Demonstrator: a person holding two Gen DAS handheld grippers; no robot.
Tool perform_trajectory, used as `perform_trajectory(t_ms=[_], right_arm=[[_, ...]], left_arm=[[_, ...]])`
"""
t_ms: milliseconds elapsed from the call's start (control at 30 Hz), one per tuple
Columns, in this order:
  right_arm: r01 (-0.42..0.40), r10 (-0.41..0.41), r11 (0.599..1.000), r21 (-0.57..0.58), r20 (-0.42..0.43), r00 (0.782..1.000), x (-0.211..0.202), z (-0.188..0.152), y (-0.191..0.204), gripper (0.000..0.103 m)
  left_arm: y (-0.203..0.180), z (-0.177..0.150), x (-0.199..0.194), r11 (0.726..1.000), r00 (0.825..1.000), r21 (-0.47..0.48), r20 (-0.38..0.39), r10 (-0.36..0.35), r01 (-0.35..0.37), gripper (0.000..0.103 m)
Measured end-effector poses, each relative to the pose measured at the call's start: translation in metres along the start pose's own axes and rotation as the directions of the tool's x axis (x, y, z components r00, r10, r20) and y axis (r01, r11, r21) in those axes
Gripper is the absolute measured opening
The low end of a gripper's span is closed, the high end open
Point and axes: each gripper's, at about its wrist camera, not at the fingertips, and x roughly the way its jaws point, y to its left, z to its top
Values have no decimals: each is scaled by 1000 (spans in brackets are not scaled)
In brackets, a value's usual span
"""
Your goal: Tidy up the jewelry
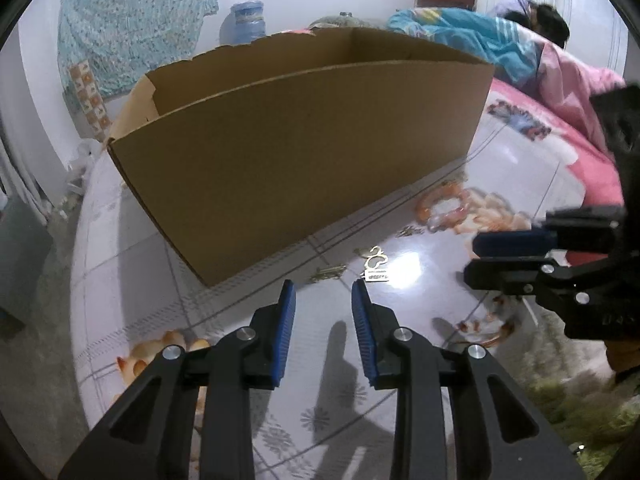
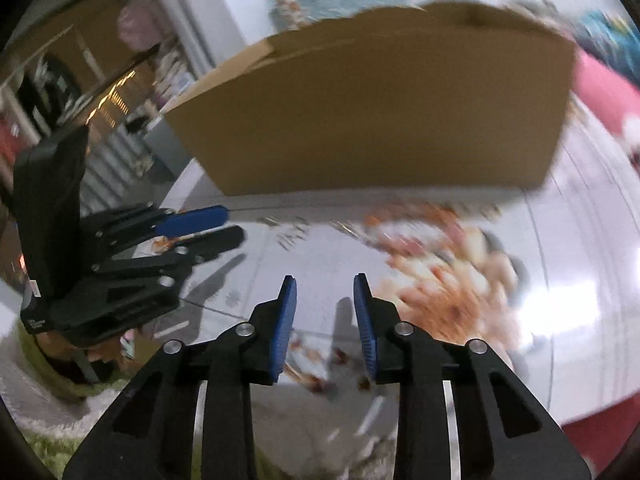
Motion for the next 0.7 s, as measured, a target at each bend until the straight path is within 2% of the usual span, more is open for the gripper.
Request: perform_trajectory(t_ms=[200,367,700], right_arm=[[10,-12,993,-117,-17,1000,29,11,28,21],[30,-36,985,-170,-33,999,43,16,29,15],[61,-78,945,-321,-42,996,57,28,44,11]], left_arm=[[3,-3,5,1000,1000,6,-11,-8,8,28],[9,-4,9,1000,1000,-10,-25,-18,18,28],[10,-4,13,999,999,-9,-18,-38,37,28]])
